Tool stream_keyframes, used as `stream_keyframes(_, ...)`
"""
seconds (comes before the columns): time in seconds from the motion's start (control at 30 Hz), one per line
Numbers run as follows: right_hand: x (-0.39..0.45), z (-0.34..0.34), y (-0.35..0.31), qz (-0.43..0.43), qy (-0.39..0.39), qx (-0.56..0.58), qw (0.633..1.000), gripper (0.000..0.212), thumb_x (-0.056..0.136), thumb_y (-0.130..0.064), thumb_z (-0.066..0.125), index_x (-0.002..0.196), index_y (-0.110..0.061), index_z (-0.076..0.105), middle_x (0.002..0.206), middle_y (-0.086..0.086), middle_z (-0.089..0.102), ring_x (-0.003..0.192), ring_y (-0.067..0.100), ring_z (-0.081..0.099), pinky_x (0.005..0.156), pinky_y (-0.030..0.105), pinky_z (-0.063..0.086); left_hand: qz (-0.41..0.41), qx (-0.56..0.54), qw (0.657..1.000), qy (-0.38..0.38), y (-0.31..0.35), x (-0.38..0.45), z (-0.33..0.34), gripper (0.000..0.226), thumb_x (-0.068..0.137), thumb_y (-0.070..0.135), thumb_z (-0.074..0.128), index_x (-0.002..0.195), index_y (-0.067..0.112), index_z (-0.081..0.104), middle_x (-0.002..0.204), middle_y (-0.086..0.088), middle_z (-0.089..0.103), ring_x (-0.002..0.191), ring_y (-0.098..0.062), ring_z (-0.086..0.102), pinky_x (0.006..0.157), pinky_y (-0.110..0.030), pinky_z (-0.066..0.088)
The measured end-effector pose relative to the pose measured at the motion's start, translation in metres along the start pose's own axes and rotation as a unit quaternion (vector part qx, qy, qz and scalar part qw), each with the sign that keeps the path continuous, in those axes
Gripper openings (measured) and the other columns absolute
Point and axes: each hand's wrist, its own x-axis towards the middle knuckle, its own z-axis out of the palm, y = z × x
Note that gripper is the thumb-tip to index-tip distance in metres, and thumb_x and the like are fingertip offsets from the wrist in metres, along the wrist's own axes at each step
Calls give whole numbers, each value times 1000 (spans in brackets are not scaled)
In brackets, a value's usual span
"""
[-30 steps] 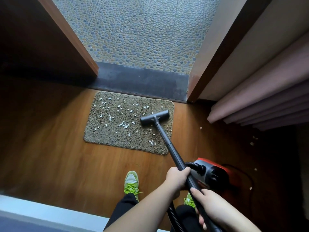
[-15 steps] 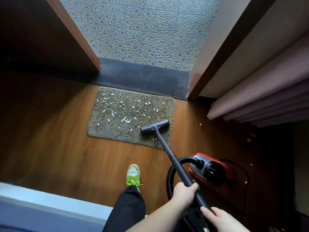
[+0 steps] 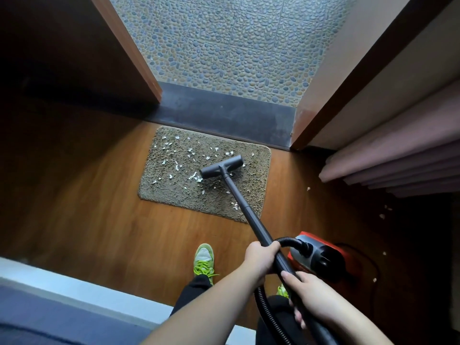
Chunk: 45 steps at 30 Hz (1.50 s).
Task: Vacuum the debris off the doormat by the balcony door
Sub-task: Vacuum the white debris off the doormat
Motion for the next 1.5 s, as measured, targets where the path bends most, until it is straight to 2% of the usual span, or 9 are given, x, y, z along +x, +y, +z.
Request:
stream_keyframes(0.17,19,6,-27,-16,2,20,1000,33,101,-35,43,89,-5,47,59,10,53,36,20,51,38,25,44,2,-11,1000,2,22,19,-17,25,78,30,65,89,7,63,76,-9,67,58,-21,63,52,-25,49)
stream_keyframes(0.33,35,13,-41,-25,2,28,999,32,101,-34,44,95,-3,49,64,10,54,39,20,51,40,27,45,-3,-27,1000,0,33,34,-32,19,87,19,63,95,3,55,70,-9,56,29,-8,47,36,-18,40)
stream_keyframes(0.43,40,18,-47,-27,-2,32,999,32,101,-35,43,91,-5,49,63,10,55,38,20,52,39,25,44,0,-38,999,5,36,39,-38,18,89,15,63,98,2,54,70,-9,54,26,-6,46,33,-16,37)
stream_keyframes(0.6,44,29,-55,-26,-9,69,997,24,97,-29,51,93,-6,47,64,9,51,34,13,50,36,22,42,6,-30,999,24,41,45,-46,20,87,17,66,99,4,57,72,-8,58,44,-12,56,35,-16,40)
stream_keyframes(0.77,39,37,-54,-15,-3,80,997,12,90,-13,55,94,-6,45,62,11,49,28,11,47,34,19,39,5,-15,1000,25,46,50,-46,22,83,18,66,99,6,57,77,-10,60,62,-24,63,49,-26,51)
stream_keyframes(0.9,37,40,-43,0,17,93,996,13,87,-13,54,95,-5,48,68,15,54,30,13,49,36,19,41,13,8,998,55,46,59,-34,32,79,25,67,102,4,57,90,-16,64,82,-36,70,63,-42,60)
stream_keyframes(1.07,33,41,-9,16,37,102,994,15,84,-15,54,94,-4,50,59,11,56,39,21,55,41,26,47,6,75,995,63,32,52,-11,29,77,31,68,94,11,56,93,-13,67,82,-31,68,67,-39,59)
stream_keyframes(1.23,28,36,17,17,46,120,992,11,86,-15,54,88,-7,48,50,6,54,46,27,56,46,33,51,6,138,988,67,14,49,10,47,69,42,65,103,10,61,101,-12,69,93,-31,67,86,-42,56)
stream_keyframes(1.5,31,27,14,-5,50,120,991,11,88,-16,52,88,-7,46,49,6,52,45,27,55,42,30,49,35,147,982,111,23,58,17,34,78,38,66,100,12,65,95,-7,69,88,-25,66,84,-36,55)
